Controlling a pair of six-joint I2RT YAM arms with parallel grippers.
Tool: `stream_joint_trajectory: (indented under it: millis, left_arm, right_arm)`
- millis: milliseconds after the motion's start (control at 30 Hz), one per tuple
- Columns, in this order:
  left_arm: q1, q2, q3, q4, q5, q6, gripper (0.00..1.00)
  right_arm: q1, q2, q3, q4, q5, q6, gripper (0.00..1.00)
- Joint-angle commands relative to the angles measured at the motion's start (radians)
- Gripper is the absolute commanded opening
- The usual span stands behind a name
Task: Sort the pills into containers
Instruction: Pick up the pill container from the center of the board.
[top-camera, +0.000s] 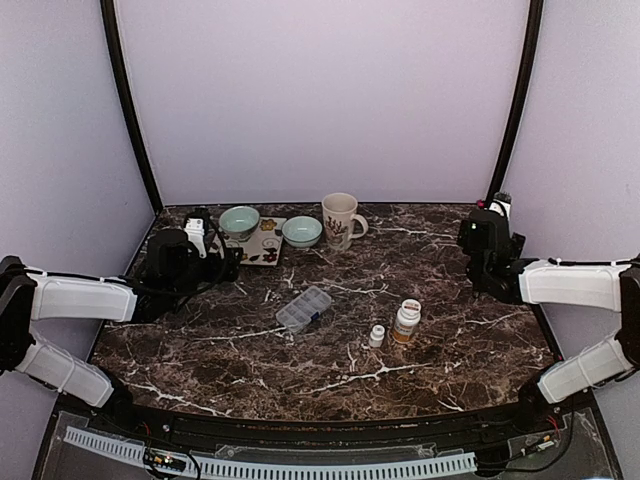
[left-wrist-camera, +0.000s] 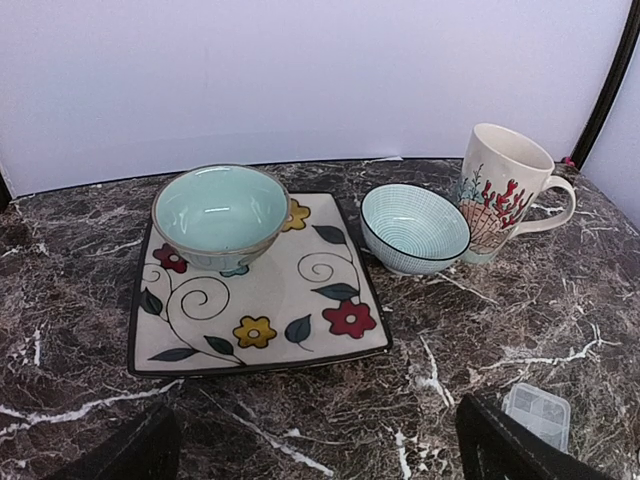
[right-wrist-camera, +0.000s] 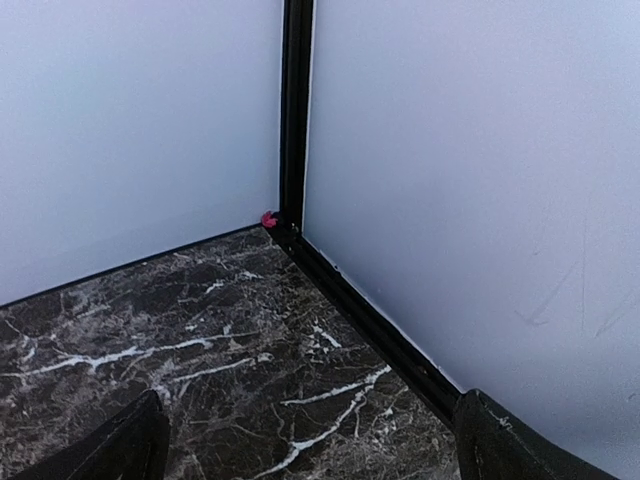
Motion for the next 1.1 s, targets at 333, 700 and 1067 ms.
stream_joint_trajectory:
  millis: [333,700,1067]
  left_arm:
    - [0.005,-0.012,0.045,-0.050,0.174,0.038,0.99]
    - [-0.039,0.054,0.144,-0.197,0.341,0.126,0.99]
    - [-0.180,0.188,0.259,-0.372,0.321,0.277,0.99]
  right_arm:
    - [0.017,-0.130,0.068,0.112,-0.413,0.016,0.81]
    - [0.164,-0.023,0.233,-0.150,-0.313,0.168,0.80]
    - [0.289,0.115,0.323,-0.385,-0.265,0.374,0.86]
